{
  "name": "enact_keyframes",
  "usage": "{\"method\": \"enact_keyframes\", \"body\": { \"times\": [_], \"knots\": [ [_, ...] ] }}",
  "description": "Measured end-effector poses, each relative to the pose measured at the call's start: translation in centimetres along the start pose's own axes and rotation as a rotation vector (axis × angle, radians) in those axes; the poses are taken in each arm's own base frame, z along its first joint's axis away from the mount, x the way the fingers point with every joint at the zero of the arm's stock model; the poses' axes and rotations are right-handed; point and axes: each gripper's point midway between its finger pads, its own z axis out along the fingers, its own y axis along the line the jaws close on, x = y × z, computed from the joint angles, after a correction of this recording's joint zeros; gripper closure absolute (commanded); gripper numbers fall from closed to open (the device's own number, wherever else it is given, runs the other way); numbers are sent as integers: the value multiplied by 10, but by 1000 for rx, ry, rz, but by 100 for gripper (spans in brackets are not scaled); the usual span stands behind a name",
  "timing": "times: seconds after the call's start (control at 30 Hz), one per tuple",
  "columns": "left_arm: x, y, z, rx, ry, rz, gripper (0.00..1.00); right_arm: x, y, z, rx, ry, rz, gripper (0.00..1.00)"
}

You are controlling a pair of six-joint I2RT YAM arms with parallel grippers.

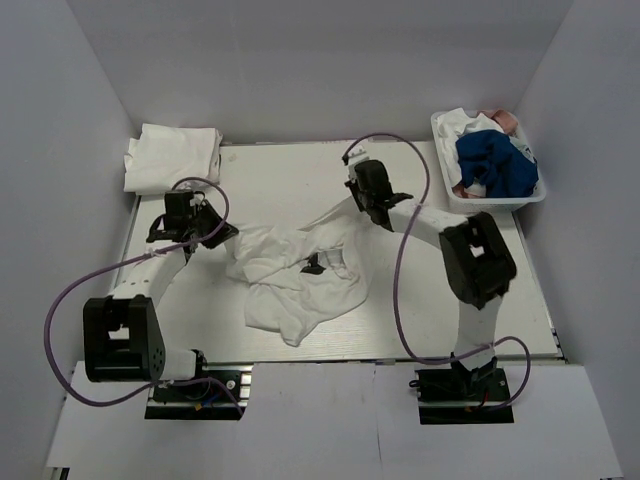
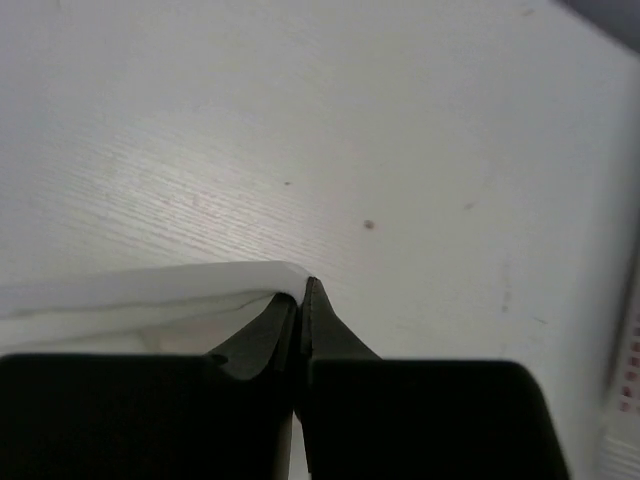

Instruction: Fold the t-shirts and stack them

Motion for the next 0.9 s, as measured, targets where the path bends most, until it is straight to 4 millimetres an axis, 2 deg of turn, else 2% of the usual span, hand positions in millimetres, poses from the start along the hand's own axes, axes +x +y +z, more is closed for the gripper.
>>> {"method": "enact_keyframes", "body": {
  "times": [0.1,0.17,0.3,0.4,0.53,0.63,0.77,0.83,0.9],
  "knots": [
    [-25,-23,-18,47,-81,20,100,-43,-31,-48,86,-123,46,100],
    [-46,-44,-37,91,-159,38,100,-87,-57,-93,142,-256,85,100],
    [-96,-99,-105,217,-379,92,100,-165,-103,-205,208,-550,162,100],
    [-125,-133,-165,298,-546,121,100,-197,-126,-285,217,-735,201,100],
    [-150,-158,-247,339,-758,123,100,-214,-144,-375,202,-927,219,100],
    [-164,-158,-294,305,-893,84,100,-215,-159,-437,219,-1048,241,100],
    [-168,-141,-330,228,-1010,21,100,-210,-180,-491,280,-1135,273,100],
    [-168,-135,-339,201,-1038,1,100,-208,-191,-505,329,-1150,297,100],
    [-169,-129,-343,175,-1052,-13,100,-203,-200,-508,380,-1135,320,100]
  ]
}}
